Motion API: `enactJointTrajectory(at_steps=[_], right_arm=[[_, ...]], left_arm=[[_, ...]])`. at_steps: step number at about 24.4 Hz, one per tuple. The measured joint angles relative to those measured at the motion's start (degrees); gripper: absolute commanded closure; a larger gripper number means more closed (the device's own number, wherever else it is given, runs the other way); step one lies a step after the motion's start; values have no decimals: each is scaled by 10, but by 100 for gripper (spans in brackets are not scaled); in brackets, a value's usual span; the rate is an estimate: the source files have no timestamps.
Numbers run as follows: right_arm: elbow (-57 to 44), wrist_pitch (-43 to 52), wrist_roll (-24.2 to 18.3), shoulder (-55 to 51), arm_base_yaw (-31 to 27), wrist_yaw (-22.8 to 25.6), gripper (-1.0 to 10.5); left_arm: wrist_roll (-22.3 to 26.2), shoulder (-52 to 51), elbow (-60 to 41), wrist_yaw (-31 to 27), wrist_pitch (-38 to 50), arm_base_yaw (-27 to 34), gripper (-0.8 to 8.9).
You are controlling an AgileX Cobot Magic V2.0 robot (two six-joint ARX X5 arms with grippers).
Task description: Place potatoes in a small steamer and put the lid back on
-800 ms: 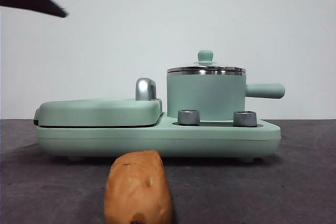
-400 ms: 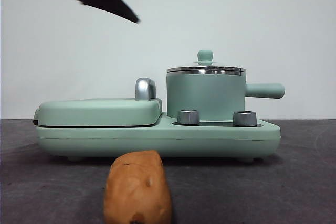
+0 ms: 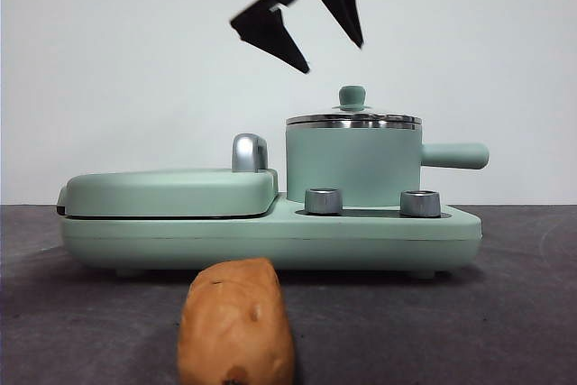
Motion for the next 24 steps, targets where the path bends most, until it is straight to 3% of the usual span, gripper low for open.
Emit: enactJointTrajectory(at_steps=[11, 16, 20, 24], right_arm=[[0, 0, 0, 0, 0, 0, 419], [0, 0, 0, 0, 0, 0, 419], [0, 0, 0, 0, 0, 0, 419], [0, 0, 0, 0, 0, 0, 419]], left_arm=[[10, 64, 17, -29, 46, -19, 395], [16, 64, 17, -55, 44, -24, 571], [20, 64, 17, -62, 44, -25, 615], [22, 64, 17, -62, 45, -27, 789]])
